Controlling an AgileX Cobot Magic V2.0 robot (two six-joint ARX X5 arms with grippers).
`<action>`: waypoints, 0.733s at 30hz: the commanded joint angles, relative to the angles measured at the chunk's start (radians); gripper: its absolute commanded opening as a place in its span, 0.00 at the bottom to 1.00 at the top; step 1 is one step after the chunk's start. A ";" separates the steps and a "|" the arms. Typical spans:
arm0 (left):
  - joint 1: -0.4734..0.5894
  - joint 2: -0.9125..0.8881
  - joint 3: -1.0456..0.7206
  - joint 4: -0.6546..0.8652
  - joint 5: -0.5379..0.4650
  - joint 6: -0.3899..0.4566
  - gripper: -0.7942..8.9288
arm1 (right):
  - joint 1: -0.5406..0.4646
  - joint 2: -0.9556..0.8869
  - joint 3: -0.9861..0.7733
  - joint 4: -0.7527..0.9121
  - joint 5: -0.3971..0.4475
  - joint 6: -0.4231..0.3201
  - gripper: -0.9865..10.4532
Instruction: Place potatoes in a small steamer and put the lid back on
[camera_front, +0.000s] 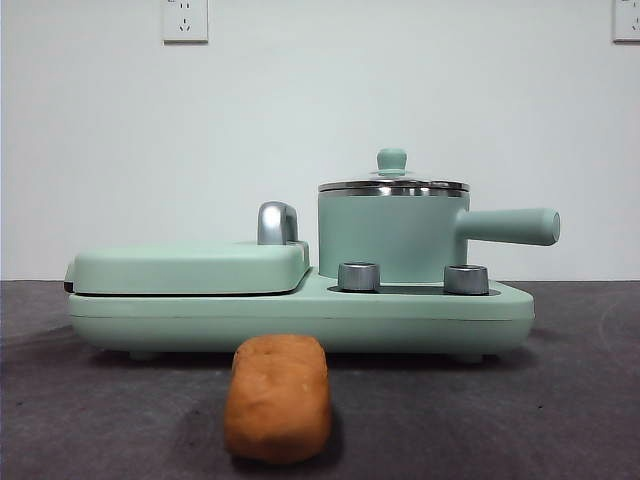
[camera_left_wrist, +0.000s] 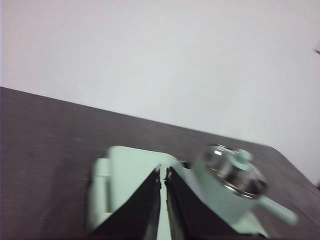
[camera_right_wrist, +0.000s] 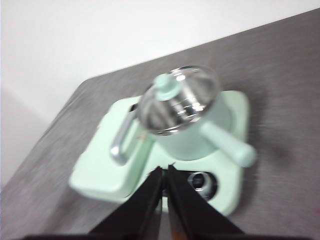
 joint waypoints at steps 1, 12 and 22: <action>-0.001 0.089 0.079 -0.047 0.070 0.000 0.11 | 0.001 0.087 0.061 0.002 -0.081 -0.061 0.10; -0.001 0.314 0.170 -0.065 0.245 0.023 0.41 | 0.001 0.216 0.134 -0.006 -0.180 -0.100 0.18; -0.037 0.417 0.174 -0.008 0.248 0.026 0.63 | 0.001 0.215 0.134 -0.037 -0.180 -0.100 0.51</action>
